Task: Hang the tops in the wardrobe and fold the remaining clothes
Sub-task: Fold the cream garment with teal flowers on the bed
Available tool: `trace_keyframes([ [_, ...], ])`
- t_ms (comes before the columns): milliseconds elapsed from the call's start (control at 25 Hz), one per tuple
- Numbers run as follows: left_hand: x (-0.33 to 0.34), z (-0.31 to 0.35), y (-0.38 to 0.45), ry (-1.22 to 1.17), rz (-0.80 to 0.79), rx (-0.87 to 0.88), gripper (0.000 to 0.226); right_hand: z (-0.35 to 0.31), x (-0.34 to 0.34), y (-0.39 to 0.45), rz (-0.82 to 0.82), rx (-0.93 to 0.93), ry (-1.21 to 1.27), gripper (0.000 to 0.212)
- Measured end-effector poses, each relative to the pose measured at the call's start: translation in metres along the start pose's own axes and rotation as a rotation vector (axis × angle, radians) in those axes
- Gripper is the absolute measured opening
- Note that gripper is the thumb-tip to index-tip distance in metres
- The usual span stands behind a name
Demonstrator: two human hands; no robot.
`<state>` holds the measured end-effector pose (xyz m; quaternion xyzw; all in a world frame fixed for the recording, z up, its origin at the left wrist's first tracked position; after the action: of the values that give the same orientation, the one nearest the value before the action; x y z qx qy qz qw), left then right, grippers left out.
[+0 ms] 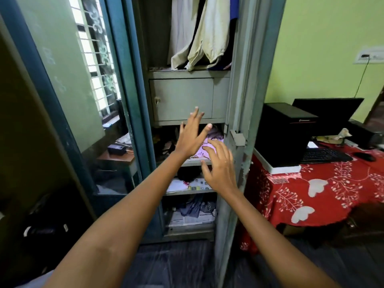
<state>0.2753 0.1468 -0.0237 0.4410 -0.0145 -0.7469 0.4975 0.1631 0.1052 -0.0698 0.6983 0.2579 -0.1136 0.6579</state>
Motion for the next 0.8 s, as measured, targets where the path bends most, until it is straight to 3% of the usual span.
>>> trace_keyframes([
  [120, 0.021, 0.050, -0.027, -0.099, -0.050, 0.008, 0.067, -0.001, -0.046, -0.031, 0.145, -0.010, -0.155, 0.039],
  [200, 0.029, 0.076, -0.034, -0.093, -0.040, 0.026, 0.074, 0.013, -0.063, -0.045, 0.231, 0.144, -0.125, 0.050],
  [280, 0.034, 0.096, -0.038, -0.034, -0.023, 0.036, 0.074, 0.033, -0.067, -0.058, 0.254, 0.406, 0.114, 0.067],
  [400, 0.039, 0.107, -0.040, -0.010, 0.008, 0.021, 0.059, 0.045, -0.048, -0.070, 0.089, 0.673, 0.393, 0.082],
  [800, 0.008, 0.058, -0.032, -0.067, 0.212, -0.132, 0.050, 0.013, -0.005, -0.052, -0.098, 0.523, 0.394, 0.080],
])
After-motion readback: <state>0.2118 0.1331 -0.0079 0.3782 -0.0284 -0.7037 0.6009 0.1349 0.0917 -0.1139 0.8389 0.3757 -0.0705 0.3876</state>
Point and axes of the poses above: each hand's wrist, its own y-axis towards the middle knuckle, its own x-axis out of the palm, z = x × y, the point moved 7 cm from there along y, towards the middle knuckle, and after that the axes turned 9 degrees about -x, right-handed, at the moved point
